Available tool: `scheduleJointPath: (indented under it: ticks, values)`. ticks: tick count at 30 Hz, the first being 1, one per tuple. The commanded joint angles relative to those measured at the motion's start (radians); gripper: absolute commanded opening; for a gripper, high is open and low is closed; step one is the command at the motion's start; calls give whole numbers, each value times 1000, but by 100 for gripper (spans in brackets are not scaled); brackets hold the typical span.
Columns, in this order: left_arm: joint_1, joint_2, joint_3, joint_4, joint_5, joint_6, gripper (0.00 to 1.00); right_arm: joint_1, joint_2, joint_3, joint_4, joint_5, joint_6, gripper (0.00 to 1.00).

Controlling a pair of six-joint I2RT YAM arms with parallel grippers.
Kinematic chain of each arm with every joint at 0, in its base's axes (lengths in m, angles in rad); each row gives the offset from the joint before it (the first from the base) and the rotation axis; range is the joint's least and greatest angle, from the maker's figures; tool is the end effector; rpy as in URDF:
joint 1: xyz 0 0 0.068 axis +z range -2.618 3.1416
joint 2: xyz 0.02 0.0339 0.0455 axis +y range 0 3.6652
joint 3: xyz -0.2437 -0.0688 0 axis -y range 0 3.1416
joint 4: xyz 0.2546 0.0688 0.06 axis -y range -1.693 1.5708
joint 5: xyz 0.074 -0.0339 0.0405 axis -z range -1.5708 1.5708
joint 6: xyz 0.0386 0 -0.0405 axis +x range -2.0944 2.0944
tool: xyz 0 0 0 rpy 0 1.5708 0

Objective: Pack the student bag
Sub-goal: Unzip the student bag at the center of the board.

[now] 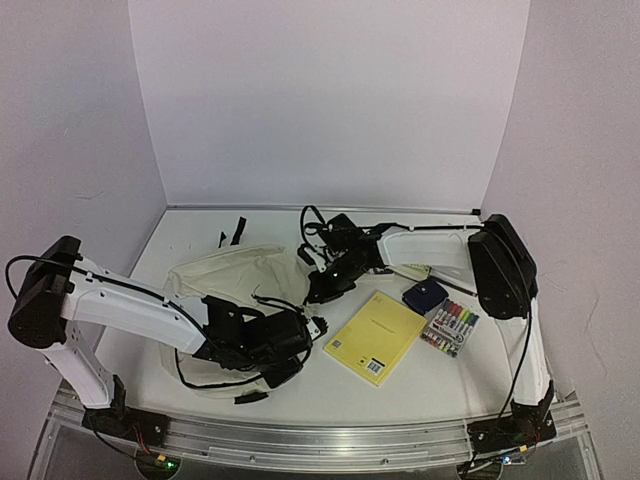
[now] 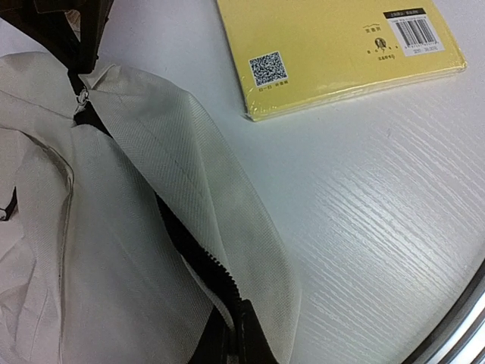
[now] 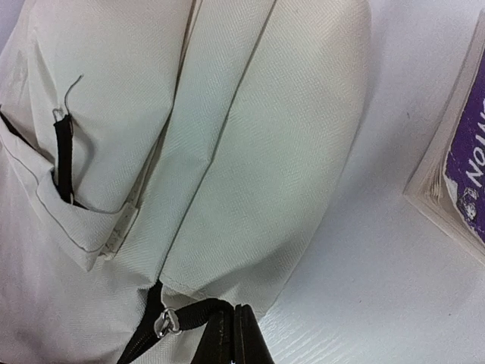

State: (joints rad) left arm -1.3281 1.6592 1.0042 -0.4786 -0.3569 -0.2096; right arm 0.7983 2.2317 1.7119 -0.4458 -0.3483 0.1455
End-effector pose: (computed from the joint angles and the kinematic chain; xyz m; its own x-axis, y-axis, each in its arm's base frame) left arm 0.0916 -0.3138 0.1489 -0.3948 0.7834 -0.4800 0.8095 0.5437 0.2215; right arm 0.3277 0.3552 0.1408 -0.6852 -0.5078 -0.5222 -0.7169 0.5969 0.3602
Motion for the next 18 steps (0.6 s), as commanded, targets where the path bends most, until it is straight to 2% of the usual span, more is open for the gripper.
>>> scheduleJointPath:
  ticks: [1, 6, 12, 16, 18]
  values:
    - [-49, -38, -29, -58, 110, -20, 0, -41, 41, 67, 67, 192, -20, 0]
    - [-48, -85, -58, -51, 108, -36, 0, -54, 62, 112, 67, 236, -30, 0]
    - [-41, -50, -31, -67, 54, -48, 0, -64, 78, 175, 67, 239, -22, 0]
    - [36, -13, 15, -81, 25, -96, 1, -65, 74, 213, 68, 226, -27, 0]
    - [75, 0, 50, -84, 1, -107, 4, -65, 75, 233, 67, 208, -25, 0]
